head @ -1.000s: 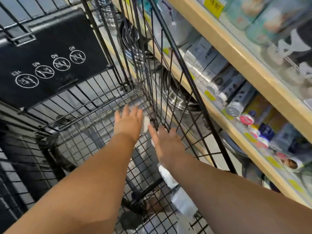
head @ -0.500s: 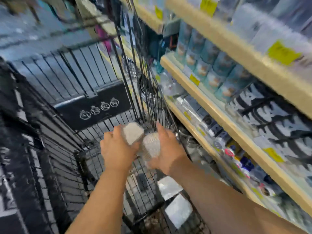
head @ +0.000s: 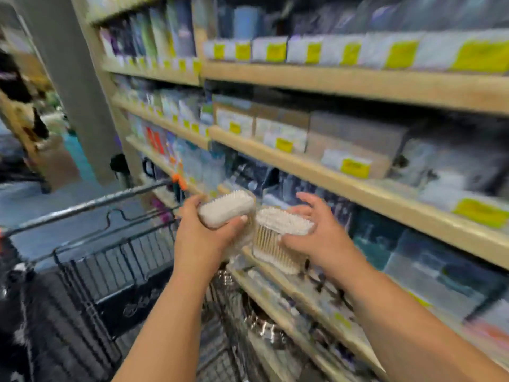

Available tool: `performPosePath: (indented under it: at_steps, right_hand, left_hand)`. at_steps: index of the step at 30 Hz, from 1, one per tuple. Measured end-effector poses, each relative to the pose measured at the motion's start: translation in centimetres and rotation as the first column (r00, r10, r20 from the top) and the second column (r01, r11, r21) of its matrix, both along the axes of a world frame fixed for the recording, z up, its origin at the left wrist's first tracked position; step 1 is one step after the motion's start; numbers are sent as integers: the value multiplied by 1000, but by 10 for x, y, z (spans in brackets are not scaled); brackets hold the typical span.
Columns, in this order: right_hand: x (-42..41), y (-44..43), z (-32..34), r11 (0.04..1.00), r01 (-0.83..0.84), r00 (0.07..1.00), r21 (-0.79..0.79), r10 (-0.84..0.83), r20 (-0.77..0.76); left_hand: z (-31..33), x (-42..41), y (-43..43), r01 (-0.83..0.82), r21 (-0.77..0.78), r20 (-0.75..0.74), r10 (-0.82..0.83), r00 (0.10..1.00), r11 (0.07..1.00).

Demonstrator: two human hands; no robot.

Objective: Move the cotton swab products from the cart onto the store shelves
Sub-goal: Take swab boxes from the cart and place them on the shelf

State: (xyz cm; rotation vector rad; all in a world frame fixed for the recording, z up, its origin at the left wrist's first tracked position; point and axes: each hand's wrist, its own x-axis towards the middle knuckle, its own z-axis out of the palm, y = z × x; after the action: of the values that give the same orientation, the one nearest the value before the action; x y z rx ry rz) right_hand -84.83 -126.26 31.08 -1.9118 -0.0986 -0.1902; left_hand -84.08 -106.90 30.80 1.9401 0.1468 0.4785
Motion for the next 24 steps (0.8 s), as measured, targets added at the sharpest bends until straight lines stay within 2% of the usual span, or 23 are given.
performPosePath:
  at_steps: [4,7,10,14,17,20,24]
  right_hand:
    - [-35,-48,59,987,97,983,126,-115,141]
    - [-63,-76,90,959,158,962,237,-204,183]
    - [-87,-97,113,936,256,926,242,-309,216]
    - [-116,-121,142,917,305,886,256,-372,278]
    - [-133,-134,156,873,319,835,369,-443,327]
    - [-150,-144,169,807,382,745,451,-557,366]
    - [-161,-148,178,793,487,695,366,-605,387]
  left_hand:
    - [57,-16,-56,100,-61,125,-92,988,993]
    - [90,-30,-93,189,-137,201,-159,967,972]
    - [116,-44,-121,274,-194,253,-221,942,942]
    - [145,-59,-152,369,-211,298,-300,906,905]
    - [160,-65,-170,412,-216,312,-338,888,885]
    - [172,-78,-191,430,-182,366,-345,864,885]
    - [175,-98,-220,477,-141,405,-389,827,868]
